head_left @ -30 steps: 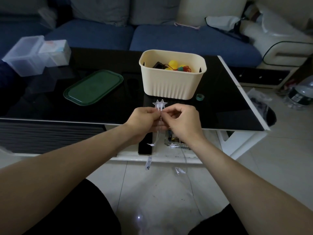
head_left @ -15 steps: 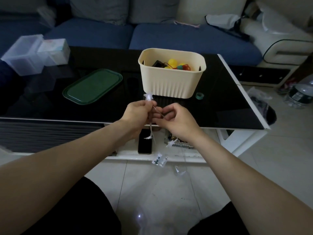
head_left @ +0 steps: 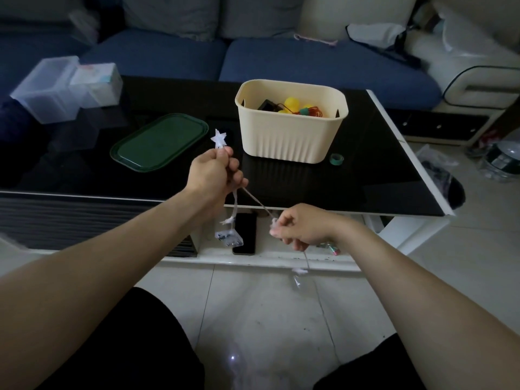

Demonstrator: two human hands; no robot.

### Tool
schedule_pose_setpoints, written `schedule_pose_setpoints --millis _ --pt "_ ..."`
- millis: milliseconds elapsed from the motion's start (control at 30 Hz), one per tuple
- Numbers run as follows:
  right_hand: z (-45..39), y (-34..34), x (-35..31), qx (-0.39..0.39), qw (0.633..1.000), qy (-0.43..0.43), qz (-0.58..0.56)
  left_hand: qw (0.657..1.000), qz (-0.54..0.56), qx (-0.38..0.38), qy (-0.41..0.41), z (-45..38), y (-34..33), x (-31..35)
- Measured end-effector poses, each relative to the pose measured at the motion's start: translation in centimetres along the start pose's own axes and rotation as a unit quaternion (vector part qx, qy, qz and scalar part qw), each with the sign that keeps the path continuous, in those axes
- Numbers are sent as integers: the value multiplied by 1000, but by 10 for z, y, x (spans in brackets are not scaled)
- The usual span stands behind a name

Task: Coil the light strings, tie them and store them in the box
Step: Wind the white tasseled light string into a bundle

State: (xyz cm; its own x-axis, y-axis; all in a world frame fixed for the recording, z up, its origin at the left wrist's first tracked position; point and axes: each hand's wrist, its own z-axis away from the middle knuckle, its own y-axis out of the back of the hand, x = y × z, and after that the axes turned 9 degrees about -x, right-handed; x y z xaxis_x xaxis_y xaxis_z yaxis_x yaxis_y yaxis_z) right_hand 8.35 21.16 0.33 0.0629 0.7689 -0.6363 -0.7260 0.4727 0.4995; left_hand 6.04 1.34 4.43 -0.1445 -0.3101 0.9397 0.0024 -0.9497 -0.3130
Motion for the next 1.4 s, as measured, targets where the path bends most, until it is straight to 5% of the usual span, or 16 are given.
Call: schedule_pose_setpoints --millis 200,633,967,1067,1200,1300,1400 --pt "-10 16 36 64 980 -159 100 999 -38 1 6 0 4 -3" --pt "62 39 127 146 907 -339 -201 983 -126 -113 65 13 -38 -39" --pt "87 54 159 485 764 -196 -378 985 -96 -135 47 25 -84 -44" --pt "100 43 140 467 746 -169 -444 982 -102 -152 50 26 -88 -46" --pt "105 30 146 316 786 -201 -492 972 -141 -174 63 27 -83 -49" --pt "101 26 157 253 779 -179 -545 968 -168 -168 82 25 -77 -49" --pt "98 21 162 211 816 -188 -504 964 -193 -157 98 22 -72 -47"
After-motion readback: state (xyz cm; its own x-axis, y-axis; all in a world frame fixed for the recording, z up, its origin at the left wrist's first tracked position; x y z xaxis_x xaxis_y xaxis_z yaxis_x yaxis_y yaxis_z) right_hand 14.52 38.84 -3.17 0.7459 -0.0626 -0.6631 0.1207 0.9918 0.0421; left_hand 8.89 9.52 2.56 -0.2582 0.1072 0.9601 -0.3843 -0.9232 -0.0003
